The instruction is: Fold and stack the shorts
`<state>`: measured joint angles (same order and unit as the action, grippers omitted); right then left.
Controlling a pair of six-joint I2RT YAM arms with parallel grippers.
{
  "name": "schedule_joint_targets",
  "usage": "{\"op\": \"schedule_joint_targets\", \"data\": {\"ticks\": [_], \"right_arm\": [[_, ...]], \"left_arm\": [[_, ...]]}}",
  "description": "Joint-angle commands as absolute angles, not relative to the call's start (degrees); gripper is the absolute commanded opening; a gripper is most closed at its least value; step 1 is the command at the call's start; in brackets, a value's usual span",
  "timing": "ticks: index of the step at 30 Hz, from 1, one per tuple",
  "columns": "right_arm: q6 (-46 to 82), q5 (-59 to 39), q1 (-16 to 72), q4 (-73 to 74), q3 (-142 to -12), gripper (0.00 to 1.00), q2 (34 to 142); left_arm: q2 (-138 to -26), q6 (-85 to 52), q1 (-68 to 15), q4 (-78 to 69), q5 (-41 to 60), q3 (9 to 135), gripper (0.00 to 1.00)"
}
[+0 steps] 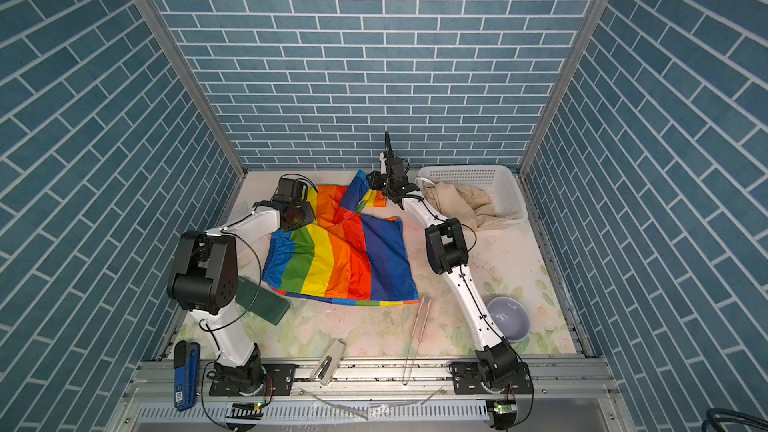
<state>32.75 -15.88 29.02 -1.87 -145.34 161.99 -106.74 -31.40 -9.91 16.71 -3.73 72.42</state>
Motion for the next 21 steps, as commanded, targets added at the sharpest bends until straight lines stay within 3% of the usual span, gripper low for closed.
{"op": "schedule_joint_targets", "data": {"ticks": [1,2,14,15,18,21], "right_arm": [[33.9,-16.4,29.2,0.0,-147.4,0.05,161.0],[33.3,-16.3,29.2,0.0,-146.4,0.0,159.8],[27.2,-14.0,29.2,-3.9,-134.2,0.0,147.3],[27.2,-14.0,29.2,-4.9,-134.0,0.03,147.2],[27.1,-13.6,29.4,-8.6,-134.8,0.45,148.0],[27.3,-14.0,29.6,-10.8,-135.8,0.6,149.3]], "left_arm": [[-107.9,-31.4,-9.9,16.5,-4.4,73.4,0.28],[-108.2,-31.4,-9.9,16.6,-4.4,73.3,0.28],[-107.9,-32.1,-9.1,15.6,-5.3,69.4,0.25],[-107.7,-32.1,-9.1,15.5,-5.2,69.0,0.25],[-107.3,-32.0,-9.0,15.3,-5.0,68.5,0.25],[-107.2,-32.0,-9.0,15.4,-4.8,68.5,0.26]]}}
